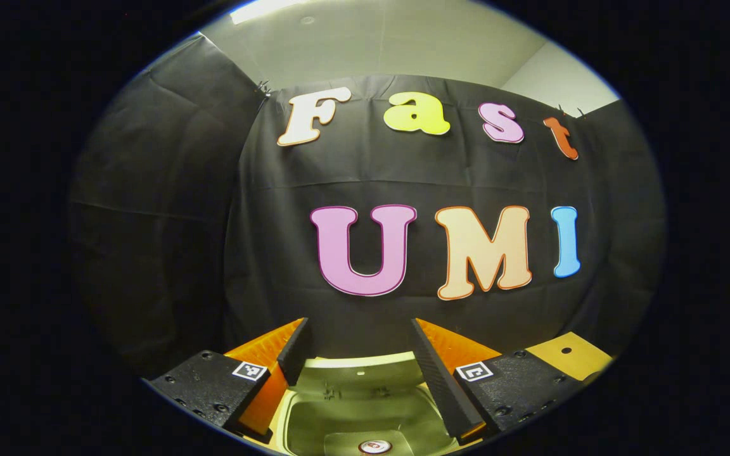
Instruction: Press the lid of the desktop garbage bin to open it, pick up the crumpled paper on the desktop and throw it into the bin, then pick up the pop can on the desktop and drop it into the bin, and finally close the garbage bin lid.
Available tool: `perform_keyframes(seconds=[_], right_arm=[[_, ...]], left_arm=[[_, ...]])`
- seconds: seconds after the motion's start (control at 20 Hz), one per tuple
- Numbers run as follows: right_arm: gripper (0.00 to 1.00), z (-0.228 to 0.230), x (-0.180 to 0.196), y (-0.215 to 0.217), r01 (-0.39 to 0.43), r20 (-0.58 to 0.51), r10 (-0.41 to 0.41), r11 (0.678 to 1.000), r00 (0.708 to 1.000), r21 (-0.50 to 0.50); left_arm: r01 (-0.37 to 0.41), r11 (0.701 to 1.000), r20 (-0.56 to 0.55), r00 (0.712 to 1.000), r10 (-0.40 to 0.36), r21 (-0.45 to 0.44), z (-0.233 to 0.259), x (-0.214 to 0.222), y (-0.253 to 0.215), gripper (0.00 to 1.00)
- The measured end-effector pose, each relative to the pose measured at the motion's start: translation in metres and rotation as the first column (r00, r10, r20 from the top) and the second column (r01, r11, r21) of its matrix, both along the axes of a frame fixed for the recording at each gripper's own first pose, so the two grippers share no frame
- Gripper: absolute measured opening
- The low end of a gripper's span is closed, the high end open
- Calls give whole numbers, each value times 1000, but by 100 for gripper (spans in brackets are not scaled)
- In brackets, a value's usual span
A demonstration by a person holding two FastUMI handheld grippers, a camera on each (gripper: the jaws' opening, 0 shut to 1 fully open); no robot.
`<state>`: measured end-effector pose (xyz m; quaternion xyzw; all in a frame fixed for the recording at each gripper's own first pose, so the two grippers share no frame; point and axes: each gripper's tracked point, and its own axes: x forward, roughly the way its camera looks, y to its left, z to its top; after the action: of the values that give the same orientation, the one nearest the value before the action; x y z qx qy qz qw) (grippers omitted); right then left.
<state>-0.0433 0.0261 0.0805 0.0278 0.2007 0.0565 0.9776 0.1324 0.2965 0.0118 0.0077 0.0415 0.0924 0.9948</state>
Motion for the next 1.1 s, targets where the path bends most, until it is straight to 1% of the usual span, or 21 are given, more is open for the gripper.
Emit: perform_keyframes(seconds=[0.1,0.15,0.2,0.25,0.3,0.35,0.4,0.45,0.5,0.55,0.6,0.65,0.7,0.75,1.0,1.05,1.1], right_arm=[[98,2,1,-1,-20,2,20,1000,1000,4],[98,1,1,0,-31,2,31,1000,1000,7],[98,2,1,2,-42,2,42,999,999,8],[98,1,0,3,-53,0,53,999,999,7],[98,1,0,5,-65,-2,65,998,998,6],[98,0,-1,7,-78,-6,78,997,997,4],[98,-1,-2,8,-89,-8,89,996,996,0],[98,-2,-3,8,-96,-9,96,995,995,-4],[98,-2,-3,9,-102,-11,102,995,995,-4],[98,-4,-4,10,-108,-15,108,994,994,-3],[98,-4,-4,11,-113,-18,113,994,993,0],[98,-5,-5,11,-116,-19,116,993,993,0],[98,-5,-5,11,-116,-17,116,993,993,-4],[98,-5,-5,11,-117,-18,117,993,993,-5],[98,-13,-8,13,-122,-37,122,992,992,-5],[98,-15,-9,14,-123,-41,123,992,992,-3],[98,-16,-8,15,-123,-44,123,992,991,-2]], left_arm=[[-9,1000,-15,1000,9,-8,-9,-13,-4,88],[-20,1000,-22,1000,19,-20,-14,-20,-5,92],[-22,999,-24,999,21,-30,-19,-26,-8,92],[-26,999,-30,999,25,-39,-25,-32,-11,89],[-29,999,-41,999,27,-42,-33,-37,-13,92],[-31,998,-53,998,28,-51,-42,-43,-16,88],[-25,998,-56,998,22,-65,-48,-46,-21,91],[-16,997,-70,997,10,-74,-56,-50,-28,92],[-19,997,-78,997,14,-70,-65,-53,-29,89],[-24,998,-90,996,19,-60,-71,-56,-29,92],[-28,998,-99,995,23,-54,-79,-58,-30,88],[-26,998,-106,994,20,-55,-84,-60,-33,92],[-24,998,-119,993,16,-59,-91,-62,-35,89],[-24,998,-130,991,16,-61,-97,-64,-36,92],[-34,994,-172,985,16,-103,-121,-72,-35,92],[-35,994,-181,983,15,-108,-125,-73,-35,92],[-31,994,-192,981,10,-107,-130,-74,-36,89]])
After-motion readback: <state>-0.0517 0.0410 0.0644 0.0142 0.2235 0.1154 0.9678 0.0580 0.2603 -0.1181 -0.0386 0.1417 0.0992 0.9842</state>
